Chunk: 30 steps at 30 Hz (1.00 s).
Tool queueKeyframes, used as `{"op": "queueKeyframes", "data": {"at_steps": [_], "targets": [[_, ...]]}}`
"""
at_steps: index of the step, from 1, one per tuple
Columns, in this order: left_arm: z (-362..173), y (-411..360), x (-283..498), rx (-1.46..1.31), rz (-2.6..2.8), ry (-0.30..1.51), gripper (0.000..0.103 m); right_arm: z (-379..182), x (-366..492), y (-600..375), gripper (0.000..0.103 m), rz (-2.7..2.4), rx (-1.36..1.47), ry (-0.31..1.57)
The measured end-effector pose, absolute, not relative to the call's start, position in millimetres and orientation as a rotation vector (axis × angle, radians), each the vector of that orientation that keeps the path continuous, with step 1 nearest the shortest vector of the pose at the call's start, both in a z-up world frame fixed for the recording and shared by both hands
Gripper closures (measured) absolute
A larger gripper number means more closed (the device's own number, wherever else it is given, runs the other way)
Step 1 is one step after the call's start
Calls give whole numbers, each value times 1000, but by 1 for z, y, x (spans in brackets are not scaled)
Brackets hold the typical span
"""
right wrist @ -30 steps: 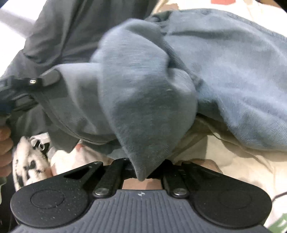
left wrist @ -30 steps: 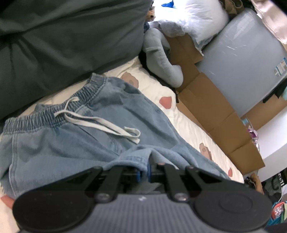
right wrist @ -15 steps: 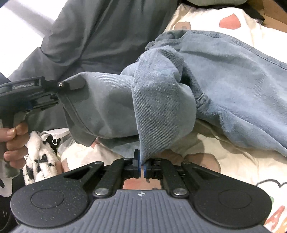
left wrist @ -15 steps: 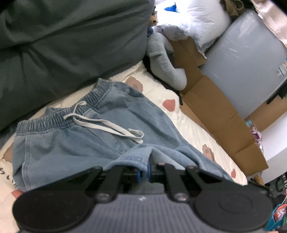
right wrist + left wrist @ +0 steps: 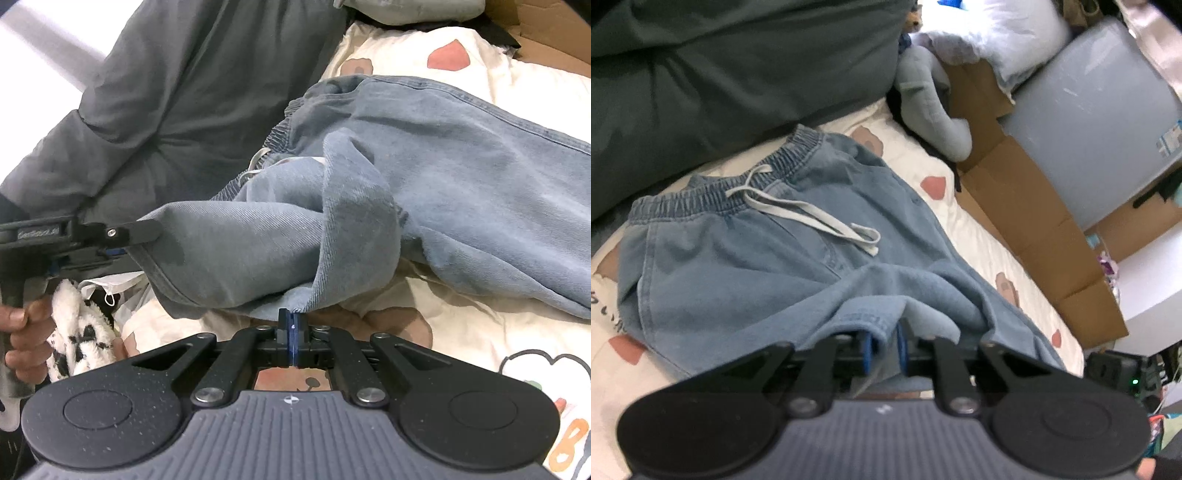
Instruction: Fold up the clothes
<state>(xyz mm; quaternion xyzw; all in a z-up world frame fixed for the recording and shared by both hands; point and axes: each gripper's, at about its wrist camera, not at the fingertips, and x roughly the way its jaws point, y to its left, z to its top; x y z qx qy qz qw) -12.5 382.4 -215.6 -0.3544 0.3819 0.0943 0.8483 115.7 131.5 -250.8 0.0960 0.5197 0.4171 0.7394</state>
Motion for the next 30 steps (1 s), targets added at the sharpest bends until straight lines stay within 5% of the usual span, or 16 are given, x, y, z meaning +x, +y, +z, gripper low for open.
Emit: {"op": "queueKeyframes", "data": {"at_steps": [14,19,30], "targets": [[-212,396,-8,-747,206,711,97,-292,127,148,98,869,200,1210],[-206,405,-1,-751,210,678,97,-307,129,136,59,830,223,1204],[-208,411,-4,-776,223,646,97,-332,127,147,55,836,246,1224]]}}
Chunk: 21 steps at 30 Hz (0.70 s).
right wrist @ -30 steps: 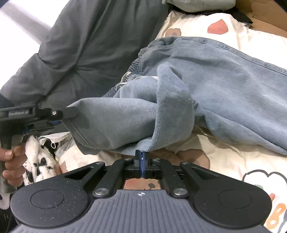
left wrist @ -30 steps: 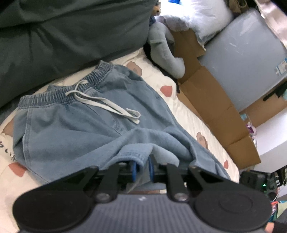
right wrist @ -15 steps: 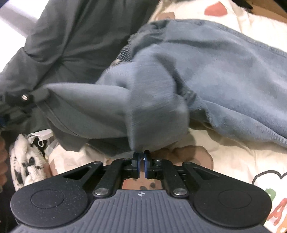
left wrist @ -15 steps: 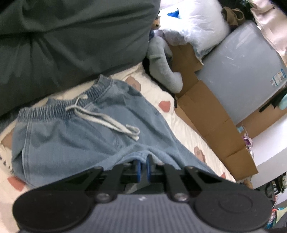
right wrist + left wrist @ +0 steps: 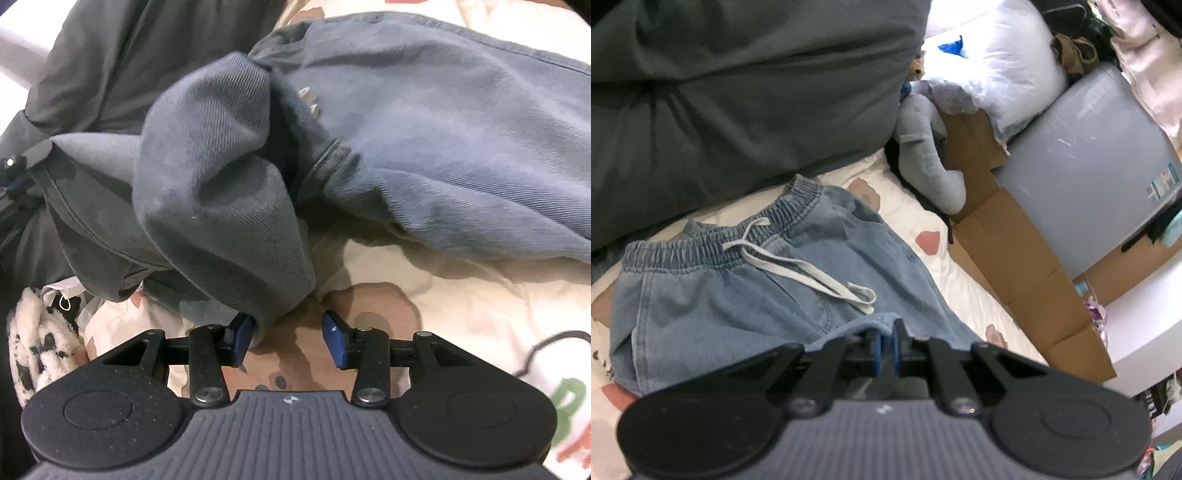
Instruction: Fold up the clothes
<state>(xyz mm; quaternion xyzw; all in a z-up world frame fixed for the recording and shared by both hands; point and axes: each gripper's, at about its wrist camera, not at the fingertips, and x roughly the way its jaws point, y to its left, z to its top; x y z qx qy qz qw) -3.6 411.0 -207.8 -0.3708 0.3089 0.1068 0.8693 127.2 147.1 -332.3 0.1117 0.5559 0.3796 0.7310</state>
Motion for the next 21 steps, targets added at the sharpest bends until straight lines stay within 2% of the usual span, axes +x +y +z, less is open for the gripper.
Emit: {"op": "queueKeyframes", "data": {"at_steps": [3,7,11,12,13,14,16,17,18,21], "targets": [[-207,414,-16,-810,249,611,97,-331,126,162,54,872,251,1222],[-205,412,-23,-831,253,599,97,-339,130,183,44,848,229,1269],[-208,410,-26,-855,242,615,97,-344,137,188,44,838,315,1271],[-210,410,-26,-869,235,627,96,-344,138,188,52,843,346,1262],[-211,411,-28,-883,225,644,96,-343,139,188,78,852,355,1259],[-212,410,-29,-899,211,661,93,-342,139,189,93,846,327,1259],[-213,409,-32,-900,166,689,74,-340,140,189,92,843,304,1281],[-212,409,-35,-886,152,704,55,-340,141,189,92,857,313,1290],[-212,409,-37,-872,139,718,46,-338,141,188,93,867,321,1287],[-215,415,-45,-841,151,739,46,-331,143,187,93,889,342,1272]]}}
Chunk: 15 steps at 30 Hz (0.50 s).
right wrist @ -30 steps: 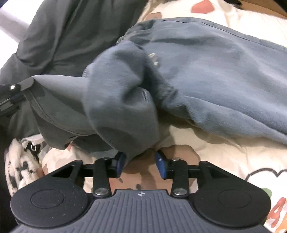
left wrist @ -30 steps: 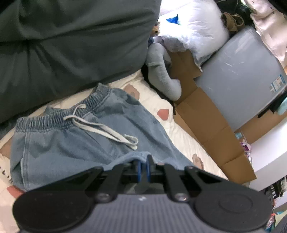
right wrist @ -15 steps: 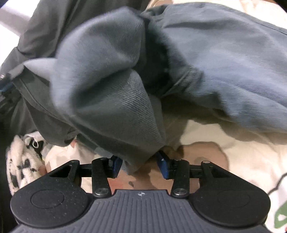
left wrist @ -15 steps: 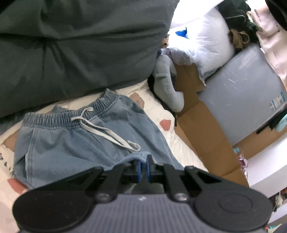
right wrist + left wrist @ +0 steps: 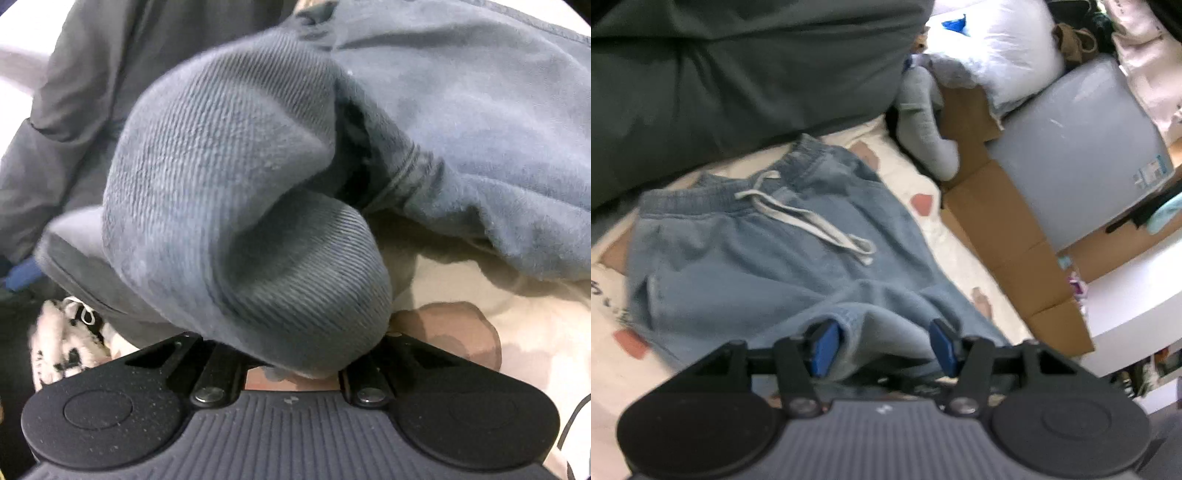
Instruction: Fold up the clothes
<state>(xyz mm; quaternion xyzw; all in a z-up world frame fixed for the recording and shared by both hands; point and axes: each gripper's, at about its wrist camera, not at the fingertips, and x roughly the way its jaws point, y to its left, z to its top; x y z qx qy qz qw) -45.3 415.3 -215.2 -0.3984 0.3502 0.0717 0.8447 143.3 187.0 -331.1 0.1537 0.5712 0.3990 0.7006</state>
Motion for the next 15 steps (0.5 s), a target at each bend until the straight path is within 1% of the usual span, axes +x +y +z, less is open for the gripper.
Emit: {"op": "queueKeyframes", "data": {"at_steps": [1,3,6,11,15], "targets": [[-217,420,-47,-838,171,737,46,-329,144,187,93,890,344,1265],[-221,430,-51,-814,233,738,38,-326,143,189,93,897,339,1256],[-231,446,-52,-773,369,749,33,-324,141,189,93,896,332,1255],[-256,476,-47,-728,525,756,29,-322,141,192,93,899,321,1250],[-285,498,-38,-729,623,786,29,-318,142,196,94,903,300,1246]]}}
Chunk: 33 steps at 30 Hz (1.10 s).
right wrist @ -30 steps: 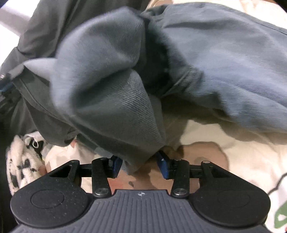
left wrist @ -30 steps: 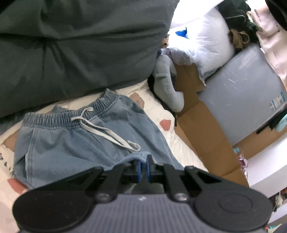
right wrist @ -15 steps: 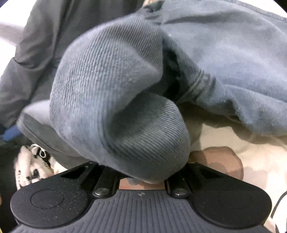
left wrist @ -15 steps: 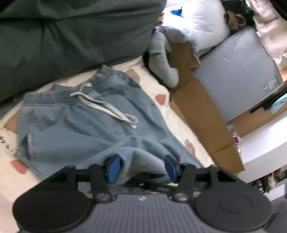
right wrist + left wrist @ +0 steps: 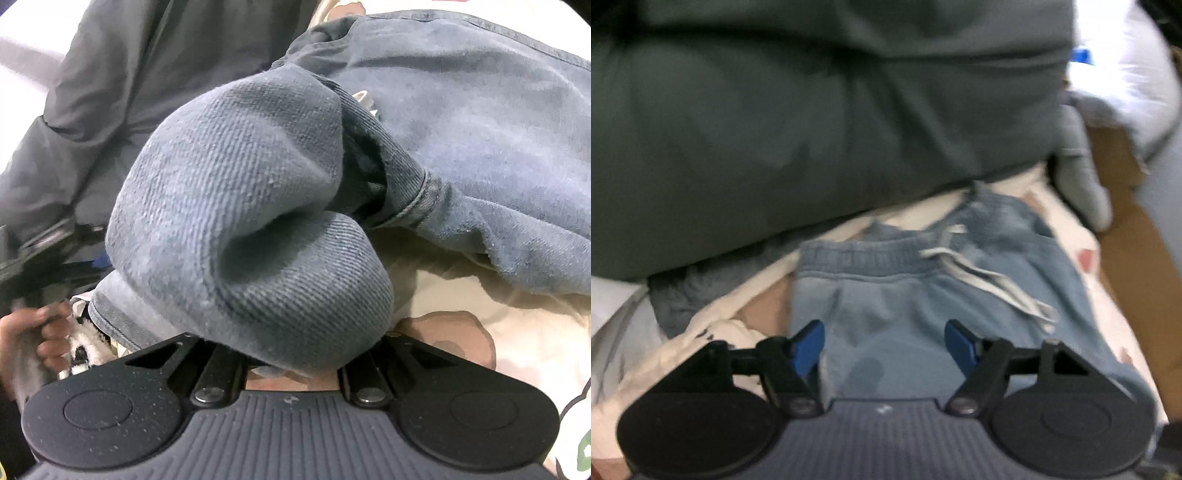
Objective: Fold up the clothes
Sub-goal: 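Open the left gripper and grasp the waistband while the right gripper holds the cuff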
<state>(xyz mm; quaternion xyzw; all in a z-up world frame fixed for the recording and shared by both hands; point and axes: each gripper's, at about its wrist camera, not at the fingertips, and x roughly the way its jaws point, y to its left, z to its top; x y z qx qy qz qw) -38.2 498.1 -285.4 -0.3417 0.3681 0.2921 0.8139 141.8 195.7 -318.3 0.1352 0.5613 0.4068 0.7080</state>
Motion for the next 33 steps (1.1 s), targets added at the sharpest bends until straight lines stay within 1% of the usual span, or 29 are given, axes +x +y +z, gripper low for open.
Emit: {"op": "queueKeyframes", "data": {"at_steps": [4,12,16,17,19,21,22,24,27,33], "targets": [[-308,512,-33,-694,673,825,29,-318,144,200,95,909,275,1251],[-336,539,-31,-776,679,819,29,-325,148,204,95,888,277,1250],[-349,545,-30,-797,660,847,30,-330,151,206,96,875,279,1255],[-351,546,-29,-795,650,852,36,-331,152,206,96,871,282,1254],[-350,546,-28,-762,632,856,53,-332,152,206,96,866,287,1252],[-344,543,-27,-717,621,855,68,-334,154,208,97,864,288,1256],[-341,541,-26,-694,616,855,70,-335,154,208,97,858,290,1260],[-333,539,-28,-667,611,851,81,-335,153,207,97,846,295,1266],[-315,540,-31,-650,598,835,88,-335,157,203,98,823,305,1280],[-288,544,-28,-585,574,836,90,-325,165,190,98,807,219,1299]]}}
